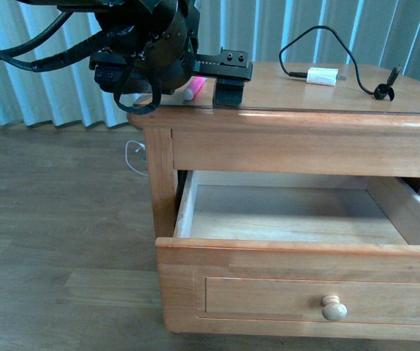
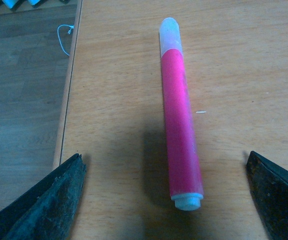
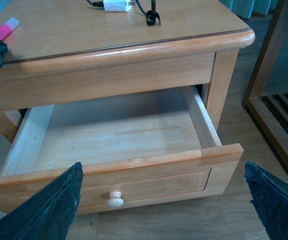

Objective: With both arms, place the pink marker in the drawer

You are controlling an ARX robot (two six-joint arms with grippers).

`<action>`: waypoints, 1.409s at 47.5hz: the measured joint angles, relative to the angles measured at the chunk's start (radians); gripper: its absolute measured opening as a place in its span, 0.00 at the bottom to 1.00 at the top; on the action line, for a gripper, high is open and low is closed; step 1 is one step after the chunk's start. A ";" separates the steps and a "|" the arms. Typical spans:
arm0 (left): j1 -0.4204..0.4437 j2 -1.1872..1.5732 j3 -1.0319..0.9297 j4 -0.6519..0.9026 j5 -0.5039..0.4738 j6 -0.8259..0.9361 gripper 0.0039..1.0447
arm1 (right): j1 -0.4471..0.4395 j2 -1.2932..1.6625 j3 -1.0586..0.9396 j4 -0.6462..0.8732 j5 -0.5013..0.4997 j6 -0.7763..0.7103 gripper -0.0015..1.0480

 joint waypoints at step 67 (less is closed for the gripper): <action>0.031 -0.438 -0.502 0.119 0.833 0.346 0.13 | 0.000 0.000 0.000 0.000 0.000 0.000 0.92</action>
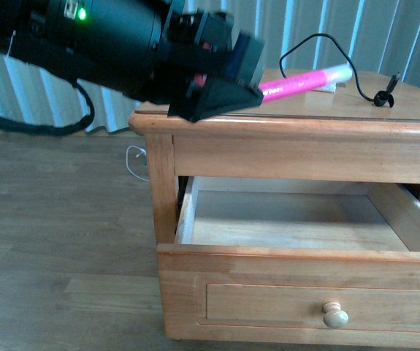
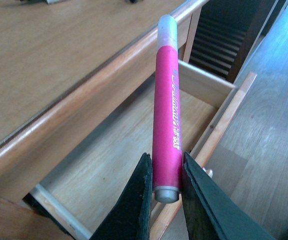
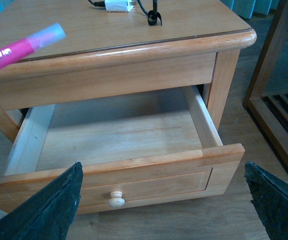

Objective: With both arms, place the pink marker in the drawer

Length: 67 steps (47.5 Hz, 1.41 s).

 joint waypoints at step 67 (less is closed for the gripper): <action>-0.025 0.088 -0.119 0.227 -0.342 0.019 0.95 | 0.000 0.000 0.000 0.000 0.000 0.000 0.92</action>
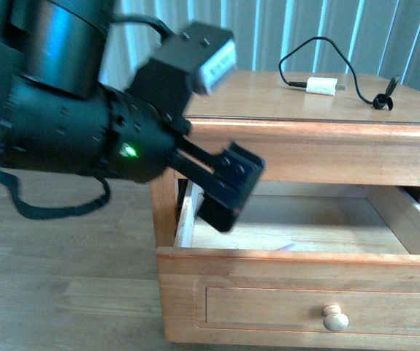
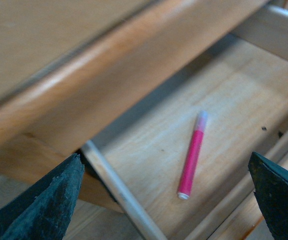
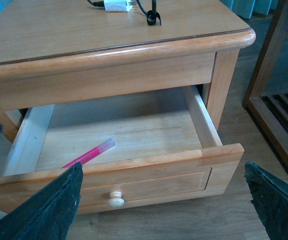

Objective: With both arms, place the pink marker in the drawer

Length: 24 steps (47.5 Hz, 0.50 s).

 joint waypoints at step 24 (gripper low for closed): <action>0.485 -0.724 -0.432 -0.066 0.243 -0.257 0.95 | 0.000 0.000 0.000 0.000 0.000 0.000 0.92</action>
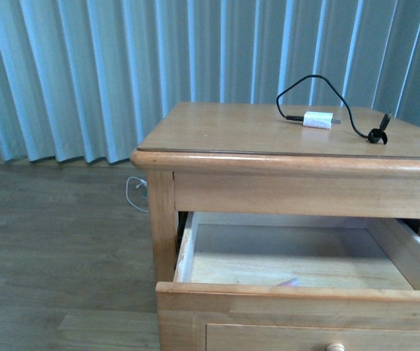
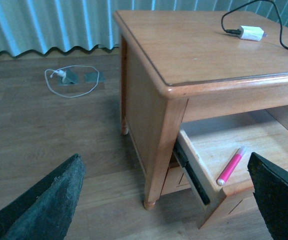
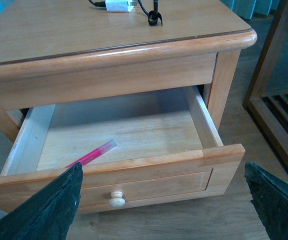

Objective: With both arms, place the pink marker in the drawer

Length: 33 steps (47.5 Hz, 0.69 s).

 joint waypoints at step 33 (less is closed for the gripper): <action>0.399 -0.486 -0.320 -0.175 0.250 -0.098 0.95 | 0.000 0.000 0.000 0.000 0.000 0.000 0.92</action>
